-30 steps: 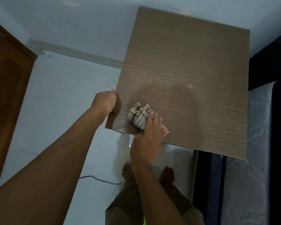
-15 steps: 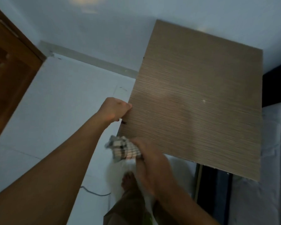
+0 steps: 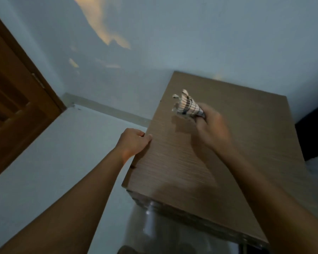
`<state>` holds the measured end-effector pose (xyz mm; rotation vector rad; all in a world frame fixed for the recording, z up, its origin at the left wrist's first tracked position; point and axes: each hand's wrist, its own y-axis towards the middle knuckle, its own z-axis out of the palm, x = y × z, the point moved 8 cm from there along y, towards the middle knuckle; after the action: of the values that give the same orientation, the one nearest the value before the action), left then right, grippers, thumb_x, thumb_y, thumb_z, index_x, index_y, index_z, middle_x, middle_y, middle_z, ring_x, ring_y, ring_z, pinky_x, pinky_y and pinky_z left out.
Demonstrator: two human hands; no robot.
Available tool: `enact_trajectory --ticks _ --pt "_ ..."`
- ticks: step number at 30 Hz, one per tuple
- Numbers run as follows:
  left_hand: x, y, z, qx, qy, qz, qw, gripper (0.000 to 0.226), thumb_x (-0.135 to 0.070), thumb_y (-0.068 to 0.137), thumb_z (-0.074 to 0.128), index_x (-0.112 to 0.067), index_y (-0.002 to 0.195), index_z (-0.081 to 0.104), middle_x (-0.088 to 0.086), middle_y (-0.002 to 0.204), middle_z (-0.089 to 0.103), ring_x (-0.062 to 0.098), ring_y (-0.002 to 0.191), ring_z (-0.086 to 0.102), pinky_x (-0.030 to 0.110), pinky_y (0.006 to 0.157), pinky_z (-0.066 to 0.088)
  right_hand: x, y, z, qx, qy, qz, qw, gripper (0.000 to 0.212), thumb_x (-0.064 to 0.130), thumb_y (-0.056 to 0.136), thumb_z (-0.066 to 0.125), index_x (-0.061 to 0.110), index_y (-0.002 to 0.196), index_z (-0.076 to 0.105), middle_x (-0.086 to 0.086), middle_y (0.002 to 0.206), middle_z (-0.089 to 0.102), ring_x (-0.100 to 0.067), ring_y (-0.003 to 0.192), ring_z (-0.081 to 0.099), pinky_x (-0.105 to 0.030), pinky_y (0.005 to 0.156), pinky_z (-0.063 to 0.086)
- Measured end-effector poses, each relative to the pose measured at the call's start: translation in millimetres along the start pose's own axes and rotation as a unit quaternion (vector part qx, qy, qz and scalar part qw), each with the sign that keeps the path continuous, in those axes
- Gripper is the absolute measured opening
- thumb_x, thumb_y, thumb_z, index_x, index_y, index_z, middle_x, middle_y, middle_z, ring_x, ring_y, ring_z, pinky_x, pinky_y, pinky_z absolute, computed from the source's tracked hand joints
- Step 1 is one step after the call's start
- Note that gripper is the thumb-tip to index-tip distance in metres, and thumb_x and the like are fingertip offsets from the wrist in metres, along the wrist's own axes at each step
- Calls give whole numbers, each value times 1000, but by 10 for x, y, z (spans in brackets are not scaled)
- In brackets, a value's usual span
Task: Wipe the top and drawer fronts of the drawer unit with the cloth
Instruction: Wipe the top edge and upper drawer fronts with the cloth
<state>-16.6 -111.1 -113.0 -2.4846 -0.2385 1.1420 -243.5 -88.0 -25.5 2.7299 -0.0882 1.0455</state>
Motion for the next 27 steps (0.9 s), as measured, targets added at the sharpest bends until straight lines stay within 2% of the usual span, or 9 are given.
enact_trajectory --ticks 6,8,11,13,17,20,22,25,27 --pt "-198 285 -32 0 -21 39 999 25 -31 92 63 -8 96 72 6 91 71 20 81 69 33 75 58 107 397 369 35 -88 -101 990 35 11 85 50 20 114 66 -9 112 68 -29 102 60 -29 73 40" --pt "-217 360 -42 -2 -16 45 999 26 -32 91 64 -7 96 70 5 91 71 19 81 69 31 69 58 122 395 480 68 -107 -127 984 27 16 82 49 22 103 66 -9 108 69 -30 100 61 -28 70 37" --pt "-164 405 -41 4 -21 58 998 31 -38 89 65 -8 97 69 6 95 72 22 83 71 32 68 58 108 316 664 129 -153 -155 967 20 10 86 49 26 92 60 -10 108 68 -29 101 61 -28 72 37" --pt "-90 388 -37 3 -33 72 997 31 -37 90 64 -8 101 69 7 100 72 23 86 71 33 71 59 151 185 754 156 -164 -169 959 21 15 89 53 24 103 67 -7 111 68 -27 103 61 -28 74 39" --pt "82 176 -12 -35 -72 101 992 25 -27 96 55 -7 102 66 9 98 70 23 78 66 29 62 54 291 -276 824 147 -155 -186 959 30 15 90 52 24 115 67 -7 117 68 -26 107 60 -32 84 46" --pt "268 -101 -18 -68 -115 92 987 22 -22 95 54 -7 98 69 11 92 67 22 70 59 29 63 48 374 -785 855 154 -143 -180 961 34 12 91 48 25 118 64 -8 119 66 -27 110 58 -32 88 43" --pt "404 -283 9 -71 -139 95 983 24 -20 90 58 -2 99 72 17 93 69 26 74 61 29 67 49 415 -1162 858 141 -141 -183 963 40 11 91 45 28 123 61 -6 123 65 -26 113 57 -32 90 41" --pt "587 -595 33 -99 -189 103 972 22 -16 89 57 3 95 67 14 79 64 23 62 58 18 41 44 464 -1682 814 110 -133 -198 965 42 11 91 46 30 127 58 -2 125 63 -23 113 56 -32 93 41" --pt "743 -778 85 -113 -244 92 959 21 -18 92 52 -1 99 62 11 82 62 20 64 57 23 40 44 476 -2017 784 103 -126 -200 966 44 11 92 47 29 131 55 0 128 60 -18 115 53 -33 99 40"
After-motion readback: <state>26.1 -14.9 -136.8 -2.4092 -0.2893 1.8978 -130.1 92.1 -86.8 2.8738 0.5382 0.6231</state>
